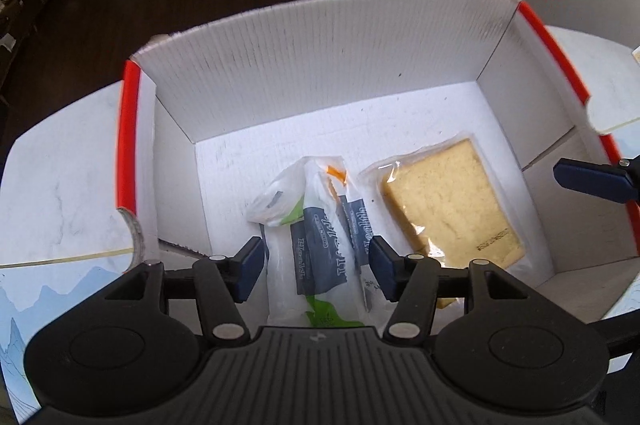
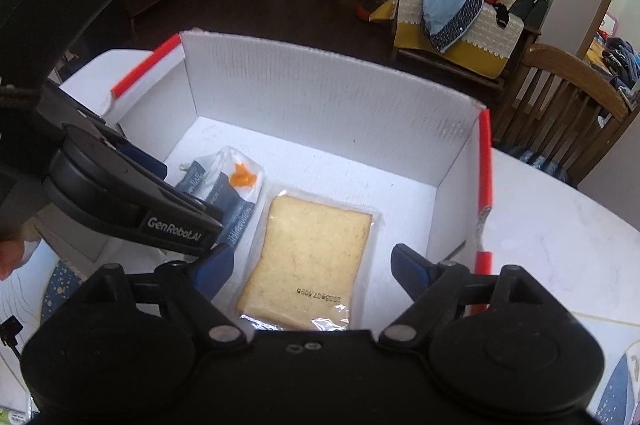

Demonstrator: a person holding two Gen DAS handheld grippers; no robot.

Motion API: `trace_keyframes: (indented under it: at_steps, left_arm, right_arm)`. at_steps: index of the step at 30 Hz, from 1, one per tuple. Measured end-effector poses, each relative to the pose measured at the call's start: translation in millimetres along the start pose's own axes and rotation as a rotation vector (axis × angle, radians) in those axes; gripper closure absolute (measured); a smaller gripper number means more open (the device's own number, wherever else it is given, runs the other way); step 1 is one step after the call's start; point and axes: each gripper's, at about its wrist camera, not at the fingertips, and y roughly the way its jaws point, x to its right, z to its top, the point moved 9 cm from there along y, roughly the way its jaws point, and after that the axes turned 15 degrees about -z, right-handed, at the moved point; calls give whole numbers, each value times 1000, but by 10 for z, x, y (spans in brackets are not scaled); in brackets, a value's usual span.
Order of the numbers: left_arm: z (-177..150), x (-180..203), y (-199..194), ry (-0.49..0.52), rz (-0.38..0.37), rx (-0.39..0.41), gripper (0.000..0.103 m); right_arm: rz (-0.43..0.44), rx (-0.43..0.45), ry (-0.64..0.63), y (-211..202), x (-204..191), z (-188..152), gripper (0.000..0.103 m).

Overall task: Organize objects
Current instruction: 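Lower both items onto the box floor and open both tools, then withdraw both tools from the box back toward the table items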

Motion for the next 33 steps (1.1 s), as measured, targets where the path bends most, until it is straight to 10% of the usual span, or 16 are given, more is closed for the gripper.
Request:
trace_keyframes:
  at_steps: [33]
  left_arm:
    - [-1025, 614, -1618, 7, -59, 319, 37]
  right_arm:
    - [145, 206, 79, -1687, 115, -391, 11]
